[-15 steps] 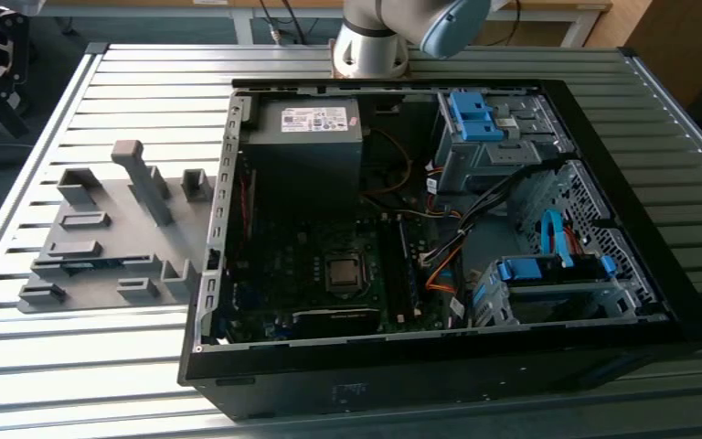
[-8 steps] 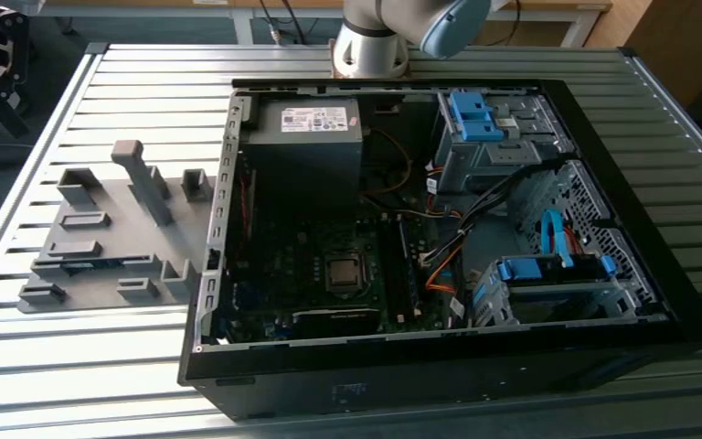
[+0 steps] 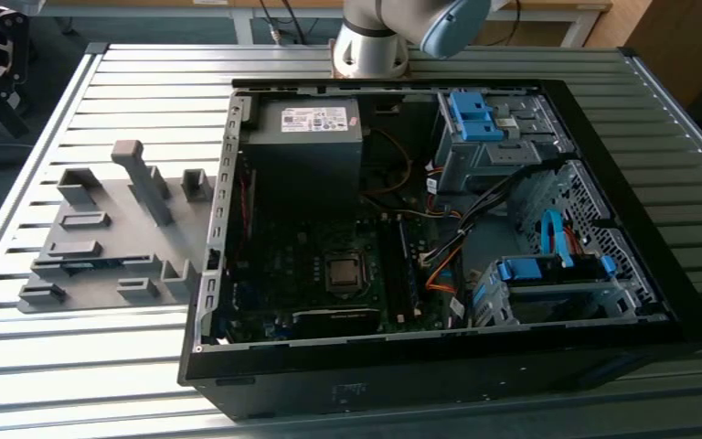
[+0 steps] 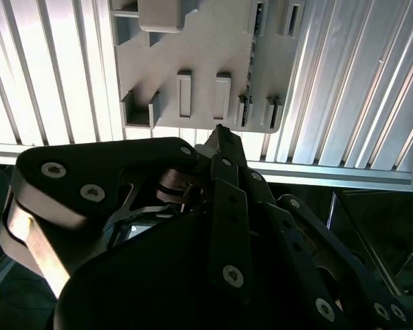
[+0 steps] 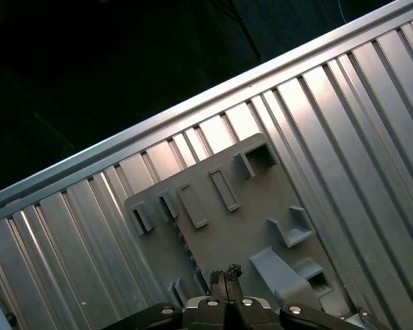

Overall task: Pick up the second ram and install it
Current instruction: 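Pick up the second ram and move it above second insertion slot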

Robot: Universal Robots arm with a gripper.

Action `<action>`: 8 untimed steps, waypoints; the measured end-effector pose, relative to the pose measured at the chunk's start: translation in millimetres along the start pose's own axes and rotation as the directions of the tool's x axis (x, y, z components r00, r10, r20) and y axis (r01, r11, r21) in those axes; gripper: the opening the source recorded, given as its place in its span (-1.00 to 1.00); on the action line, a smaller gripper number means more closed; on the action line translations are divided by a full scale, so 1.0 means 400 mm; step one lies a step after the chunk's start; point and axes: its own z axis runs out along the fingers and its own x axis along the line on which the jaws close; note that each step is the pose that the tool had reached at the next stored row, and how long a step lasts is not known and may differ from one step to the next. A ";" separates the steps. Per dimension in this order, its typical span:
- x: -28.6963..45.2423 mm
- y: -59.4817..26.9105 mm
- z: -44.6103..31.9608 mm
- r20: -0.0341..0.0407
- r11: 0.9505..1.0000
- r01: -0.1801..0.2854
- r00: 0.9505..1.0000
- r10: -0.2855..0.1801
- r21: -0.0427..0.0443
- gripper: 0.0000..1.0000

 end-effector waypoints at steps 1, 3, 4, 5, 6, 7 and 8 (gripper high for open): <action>0.000 0.000 0.000 0.000 1.000 0.005 1.000 -0.005 0.000 -0.79; 0.000 0.000 0.000 -0.001 1.000 0.017 1.000 -0.017 0.000 -0.79; 0.000 0.000 0.000 -0.001 1.000 0.027 1.000 -0.027 -0.001 -0.79; 0.000 0.000 0.000 -0.002 0.999 0.037 0.999 -0.037 -0.001 -0.79; 0.000 0.000 0.000 -0.002 0.999 0.047 0.999 -0.047 -0.001 -0.79; 0.001 0.000 0.000 -0.003 0.998 0.058 0.998 -0.058 -0.001 -0.79; 0.002 0.000 0.001 -0.003 0.998 0.067 0.998 -0.067 -0.001 -0.79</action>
